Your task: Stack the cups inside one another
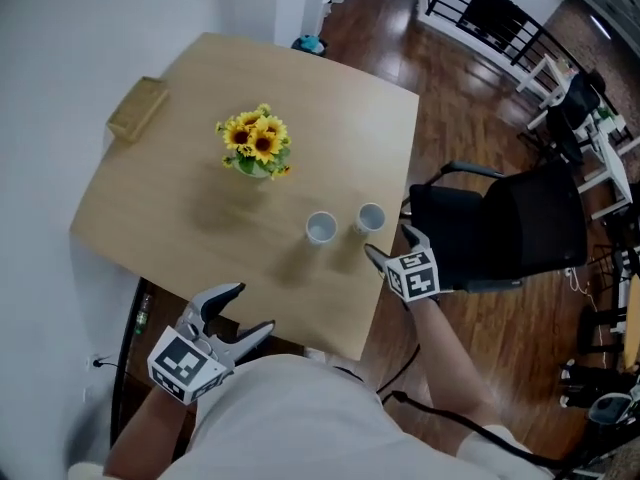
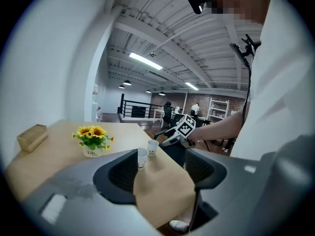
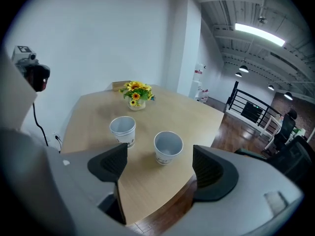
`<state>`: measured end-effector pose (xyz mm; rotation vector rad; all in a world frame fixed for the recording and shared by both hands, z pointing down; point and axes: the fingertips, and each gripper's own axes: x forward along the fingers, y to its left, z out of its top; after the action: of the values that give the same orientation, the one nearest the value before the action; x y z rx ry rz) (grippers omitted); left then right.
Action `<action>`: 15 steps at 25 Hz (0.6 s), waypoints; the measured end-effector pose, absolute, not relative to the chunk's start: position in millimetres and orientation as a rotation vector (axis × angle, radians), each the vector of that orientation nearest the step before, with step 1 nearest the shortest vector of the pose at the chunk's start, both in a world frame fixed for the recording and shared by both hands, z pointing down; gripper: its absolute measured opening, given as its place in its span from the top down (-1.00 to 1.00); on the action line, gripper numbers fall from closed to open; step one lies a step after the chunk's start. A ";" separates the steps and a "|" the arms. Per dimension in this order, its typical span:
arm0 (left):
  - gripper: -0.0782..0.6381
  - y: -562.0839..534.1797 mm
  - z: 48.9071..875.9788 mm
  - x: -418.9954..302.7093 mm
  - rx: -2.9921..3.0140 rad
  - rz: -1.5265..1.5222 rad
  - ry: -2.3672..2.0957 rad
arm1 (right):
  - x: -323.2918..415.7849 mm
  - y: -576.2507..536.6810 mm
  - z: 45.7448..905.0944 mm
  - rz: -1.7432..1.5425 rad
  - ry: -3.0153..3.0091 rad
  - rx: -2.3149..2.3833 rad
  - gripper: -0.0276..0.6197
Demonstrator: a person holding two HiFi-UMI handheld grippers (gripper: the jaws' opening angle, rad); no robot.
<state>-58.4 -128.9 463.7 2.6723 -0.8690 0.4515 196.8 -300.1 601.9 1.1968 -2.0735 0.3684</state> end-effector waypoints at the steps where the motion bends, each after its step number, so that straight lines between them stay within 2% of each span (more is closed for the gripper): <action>1: -0.11 -125.6 463.5 -60.7 2.652 0.453 -0.913 | 196.2 -307.5 608.6 0.366 -2.078 1.177 -0.35; 12: -0.11 -68.6 475.3 -93.0 2.403 0.467 -1.313 | 188.4 -368.6 675.0 0.414 -2.056 1.028 -0.35; 13: -0.11 -65.3 476.8 -96.6 2.388 0.460 -1.332 | 187.9 -369.1 679.4 0.412 -2.056 1.014 -0.26; 15: -0.11 -59.4 478.2 -101.9 2.369 0.447 -1.353 | 186.9 -366.7 676.6 0.395 -2.058 1.004 -0.23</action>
<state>-101.9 -59.4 478.2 2.3694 -1.3535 0.4474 186.9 -366.7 676.6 1.0039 -2.0577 0.3951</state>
